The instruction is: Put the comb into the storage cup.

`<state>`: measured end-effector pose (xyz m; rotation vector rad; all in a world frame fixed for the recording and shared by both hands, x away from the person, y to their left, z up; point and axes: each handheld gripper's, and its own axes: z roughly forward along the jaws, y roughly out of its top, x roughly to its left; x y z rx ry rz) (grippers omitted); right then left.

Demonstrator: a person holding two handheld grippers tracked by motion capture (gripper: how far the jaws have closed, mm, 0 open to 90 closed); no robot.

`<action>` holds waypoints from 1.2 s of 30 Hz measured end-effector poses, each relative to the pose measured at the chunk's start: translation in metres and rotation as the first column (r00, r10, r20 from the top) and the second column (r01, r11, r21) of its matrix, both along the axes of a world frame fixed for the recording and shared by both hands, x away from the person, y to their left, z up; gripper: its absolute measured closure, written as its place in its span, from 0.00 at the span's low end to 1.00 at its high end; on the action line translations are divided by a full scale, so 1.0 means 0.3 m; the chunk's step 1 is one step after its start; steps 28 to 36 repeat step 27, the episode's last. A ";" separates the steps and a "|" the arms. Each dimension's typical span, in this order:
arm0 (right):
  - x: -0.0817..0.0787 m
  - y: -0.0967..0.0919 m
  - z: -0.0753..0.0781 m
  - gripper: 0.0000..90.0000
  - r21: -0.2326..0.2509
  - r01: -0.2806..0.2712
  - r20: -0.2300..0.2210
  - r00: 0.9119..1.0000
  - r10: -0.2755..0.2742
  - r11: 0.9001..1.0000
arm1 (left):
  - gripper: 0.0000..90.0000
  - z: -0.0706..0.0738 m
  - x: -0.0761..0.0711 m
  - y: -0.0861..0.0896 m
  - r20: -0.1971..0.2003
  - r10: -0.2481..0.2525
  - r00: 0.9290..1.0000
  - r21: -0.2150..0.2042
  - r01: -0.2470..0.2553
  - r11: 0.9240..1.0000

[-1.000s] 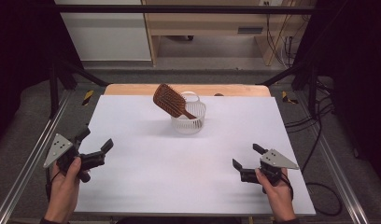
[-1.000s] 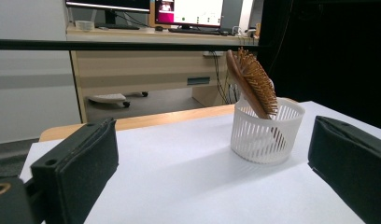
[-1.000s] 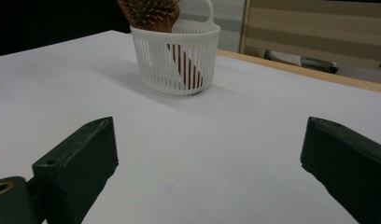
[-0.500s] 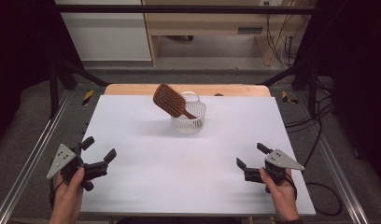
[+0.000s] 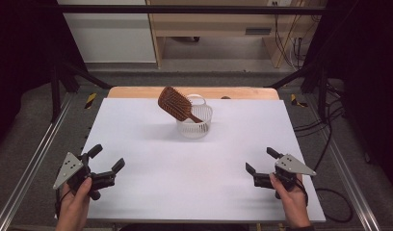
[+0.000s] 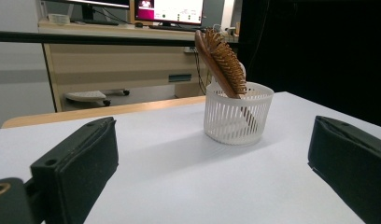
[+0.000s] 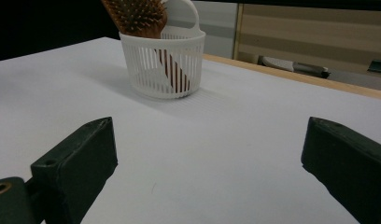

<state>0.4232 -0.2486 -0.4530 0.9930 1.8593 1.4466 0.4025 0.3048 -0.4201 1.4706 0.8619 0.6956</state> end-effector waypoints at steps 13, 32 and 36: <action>0.000 0.004 -0.005 0.04 -0.001 -0.014 -0.002 1.000 0.014 1.000 | 0.02 -0.029 -0.019 -0.049 -0.003 -0.023 1.000 0.034 0.023 0.999; 0.006 0.003 -0.015 0.04 0.035 -0.023 -0.003 1.000 0.023 0.999 | 0.02 -0.086 0.003 -0.056 -0.061 -0.010 0.998 0.058 0.014 0.998; 0.006 0.003 -0.015 0.04 0.035 -0.023 -0.003 1.000 0.023 0.999 | 0.02 -0.086 0.003 -0.056 -0.061 -0.010 0.998 0.058 0.014 0.998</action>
